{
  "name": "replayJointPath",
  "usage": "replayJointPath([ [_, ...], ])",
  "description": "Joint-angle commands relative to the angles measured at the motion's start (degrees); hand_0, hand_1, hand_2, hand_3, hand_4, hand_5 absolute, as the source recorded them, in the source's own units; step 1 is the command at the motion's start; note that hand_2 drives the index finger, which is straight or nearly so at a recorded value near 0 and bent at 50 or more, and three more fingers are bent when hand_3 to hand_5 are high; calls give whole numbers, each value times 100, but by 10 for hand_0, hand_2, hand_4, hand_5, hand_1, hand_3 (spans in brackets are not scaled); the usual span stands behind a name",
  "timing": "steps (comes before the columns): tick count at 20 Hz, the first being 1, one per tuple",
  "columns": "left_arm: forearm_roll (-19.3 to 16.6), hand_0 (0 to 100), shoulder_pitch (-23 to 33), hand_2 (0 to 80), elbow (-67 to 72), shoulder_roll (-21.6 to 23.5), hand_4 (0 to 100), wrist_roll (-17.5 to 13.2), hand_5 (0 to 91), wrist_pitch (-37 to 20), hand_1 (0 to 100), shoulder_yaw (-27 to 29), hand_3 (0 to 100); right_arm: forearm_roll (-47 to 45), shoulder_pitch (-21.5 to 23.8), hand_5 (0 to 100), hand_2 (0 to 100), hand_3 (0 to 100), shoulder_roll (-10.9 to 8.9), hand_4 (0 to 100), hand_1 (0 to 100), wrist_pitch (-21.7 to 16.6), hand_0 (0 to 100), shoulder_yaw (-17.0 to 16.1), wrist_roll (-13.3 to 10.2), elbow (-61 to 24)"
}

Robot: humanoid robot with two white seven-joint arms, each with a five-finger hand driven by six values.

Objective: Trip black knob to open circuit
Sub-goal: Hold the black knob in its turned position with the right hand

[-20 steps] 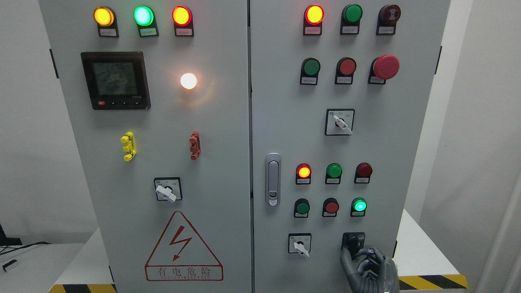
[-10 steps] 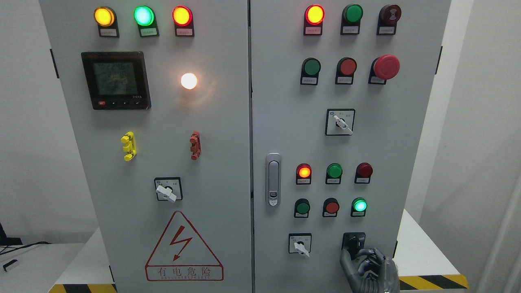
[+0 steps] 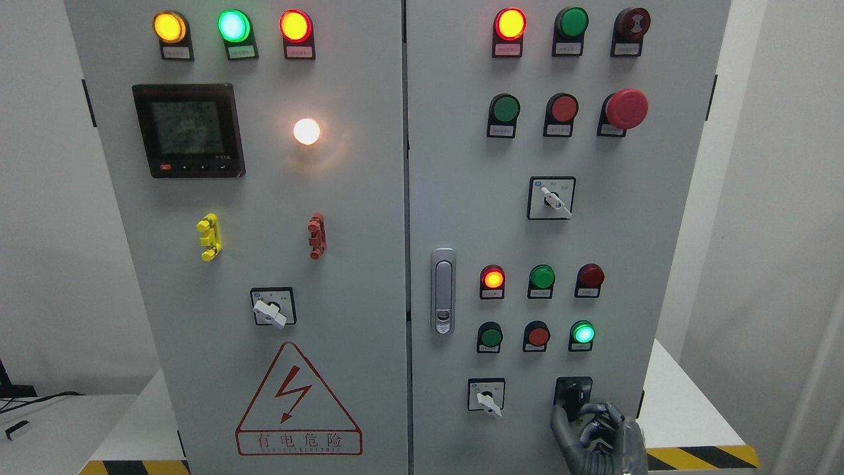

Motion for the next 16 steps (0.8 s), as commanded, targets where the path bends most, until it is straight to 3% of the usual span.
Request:
replayJointPath([
  [1,-176,120,0,0,7,2,0,-5,0,2,389,0,0,17,-11,944,539,914,-31,863,725,-1,270,-12,-80,46],
  [16,-176,120,0,0,7,2,0,-5,0,2,389,0,0,246,-46,943,539,912,-31,863,724,-36,268,-29,-80,98],
])
